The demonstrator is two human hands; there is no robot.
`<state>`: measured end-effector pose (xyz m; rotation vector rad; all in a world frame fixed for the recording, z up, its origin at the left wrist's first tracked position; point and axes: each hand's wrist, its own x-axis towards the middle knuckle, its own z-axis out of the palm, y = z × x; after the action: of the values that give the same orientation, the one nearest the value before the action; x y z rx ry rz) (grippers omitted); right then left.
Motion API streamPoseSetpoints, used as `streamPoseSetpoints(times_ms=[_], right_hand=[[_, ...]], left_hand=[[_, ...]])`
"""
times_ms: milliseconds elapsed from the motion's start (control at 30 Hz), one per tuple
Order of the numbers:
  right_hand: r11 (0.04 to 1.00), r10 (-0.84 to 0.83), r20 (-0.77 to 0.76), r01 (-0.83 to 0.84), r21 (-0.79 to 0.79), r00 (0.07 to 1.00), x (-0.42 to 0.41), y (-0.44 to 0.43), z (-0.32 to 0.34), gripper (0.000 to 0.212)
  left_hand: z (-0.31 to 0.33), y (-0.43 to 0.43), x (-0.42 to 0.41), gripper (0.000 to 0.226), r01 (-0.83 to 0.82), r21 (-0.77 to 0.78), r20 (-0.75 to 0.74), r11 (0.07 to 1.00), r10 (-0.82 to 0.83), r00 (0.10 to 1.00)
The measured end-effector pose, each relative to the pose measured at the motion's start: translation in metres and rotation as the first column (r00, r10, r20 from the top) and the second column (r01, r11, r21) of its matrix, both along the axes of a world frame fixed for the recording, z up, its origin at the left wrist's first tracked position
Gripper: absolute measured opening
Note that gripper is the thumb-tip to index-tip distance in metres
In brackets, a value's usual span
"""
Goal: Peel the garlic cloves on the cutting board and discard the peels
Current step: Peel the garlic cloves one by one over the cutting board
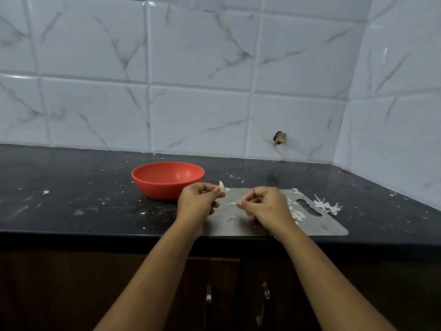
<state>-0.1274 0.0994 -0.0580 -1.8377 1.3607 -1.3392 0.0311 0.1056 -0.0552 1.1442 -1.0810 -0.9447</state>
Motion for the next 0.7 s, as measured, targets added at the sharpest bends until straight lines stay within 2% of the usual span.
streamPoseSetpoints(times_ms=[100, 267, 300, 400, 467, 567, 633, 700], right_hand=[[0.999, -0.047, -0.076, 0.045, -0.025, 0.996, 0.000, -0.004, -0.002, 0.009], [0.999, 0.011, -0.110, -0.008, 0.033, 0.994, 0.000, -0.010, -0.001, 0.029], [0.999, 0.019, -0.112, -0.016, 0.028, 0.994, 0.002, -0.010, 0.000, 0.028], [0.998, -0.051, -0.129, 0.046, -0.044, 0.990, 0.007, -0.012, 0.002, 0.004], [0.996, -0.076, -0.129, 0.068, -0.061, 0.989, 0.013, -0.014, 0.002, 0.011], [0.999, 0.045, -0.028, -0.045, -0.018, 0.999, 0.019, -0.013, 0.001, 0.021], [0.993, 0.118, 0.052, -0.119, 0.017, 0.992, 0.021, -0.011, 0.001, 0.015], [0.993, 0.118, 0.042, -0.118, 0.010, 0.992, 0.021, -0.010, -0.001, 0.010]], left_hand=[[0.000, 0.001, -0.002, 0.007, -0.038, 0.001, 0.041, 0.999, 0.037, 0.998], [0.000, 0.002, -0.002, 0.006, -0.069, -0.001, 0.120, 0.998, 0.069, 0.990], [0.000, 0.002, -0.002, 0.007, -0.075, -0.003, 0.129, 0.997, 0.075, 0.989], [0.000, 0.003, -0.002, 0.007, -0.079, -0.003, 0.133, 0.997, 0.078, 0.988], [-0.001, 0.003, -0.001, 0.008, -0.083, -0.001, 0.136, 0.997, 0.083, 0.987], [-0.002, 0.003, -0.001, 0.008, -0.083, -0.004, 0.142, 0.997, 0.083, 0.986], [-0.001, 0.004, -0.001, 0.008, -0.054, -0.009, 0.156, 0.999, 0.055, 0.986], [0.000, 0.006, -0.002, 0.006, -0.021, -0.019, 0.198, 1.000, 0.024, 0.980]])
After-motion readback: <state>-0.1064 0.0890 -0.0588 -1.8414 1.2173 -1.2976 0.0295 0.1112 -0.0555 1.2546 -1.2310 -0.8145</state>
